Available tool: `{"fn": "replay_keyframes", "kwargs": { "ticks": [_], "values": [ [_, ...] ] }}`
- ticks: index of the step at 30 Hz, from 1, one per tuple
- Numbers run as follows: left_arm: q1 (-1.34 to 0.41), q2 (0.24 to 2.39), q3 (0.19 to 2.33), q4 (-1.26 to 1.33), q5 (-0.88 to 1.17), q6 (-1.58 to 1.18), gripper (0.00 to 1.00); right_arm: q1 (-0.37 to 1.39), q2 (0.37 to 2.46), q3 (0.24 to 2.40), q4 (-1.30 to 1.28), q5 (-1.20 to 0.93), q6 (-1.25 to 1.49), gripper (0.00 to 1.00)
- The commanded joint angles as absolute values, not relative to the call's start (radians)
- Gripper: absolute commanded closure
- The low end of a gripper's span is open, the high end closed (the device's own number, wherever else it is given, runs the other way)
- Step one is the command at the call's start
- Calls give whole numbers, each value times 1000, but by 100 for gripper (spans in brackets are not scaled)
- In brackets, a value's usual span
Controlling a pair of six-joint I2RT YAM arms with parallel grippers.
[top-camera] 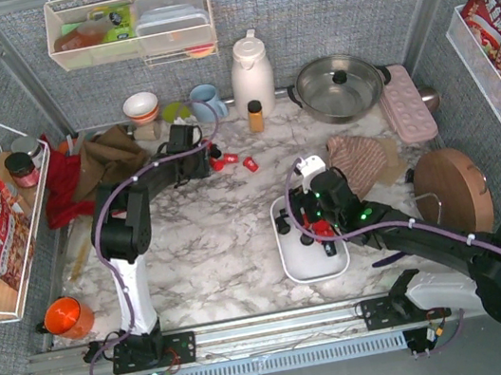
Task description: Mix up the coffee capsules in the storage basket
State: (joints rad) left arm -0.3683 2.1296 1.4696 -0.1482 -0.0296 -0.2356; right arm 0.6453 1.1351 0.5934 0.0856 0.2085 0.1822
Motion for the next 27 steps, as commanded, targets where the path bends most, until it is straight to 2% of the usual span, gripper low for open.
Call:
{"fn": "replay_keyframes", "kwargs": {
  "ticks": [1,18,23,27],
  "values": [
    [-367,2117,1465,-155,18,-225,46,643,1135,588,114,212,198,25],
    [-366,1826,1244,113,107,-211,52,642,1028,611,16,213,230,25],
    [-369,1662,1052,398,317,-196,53,642,973,636,-30,211,242,25],
    [-393,1542,832,775,480,-160,57,642,929,656,-51,183,267,25]
  ]
}}
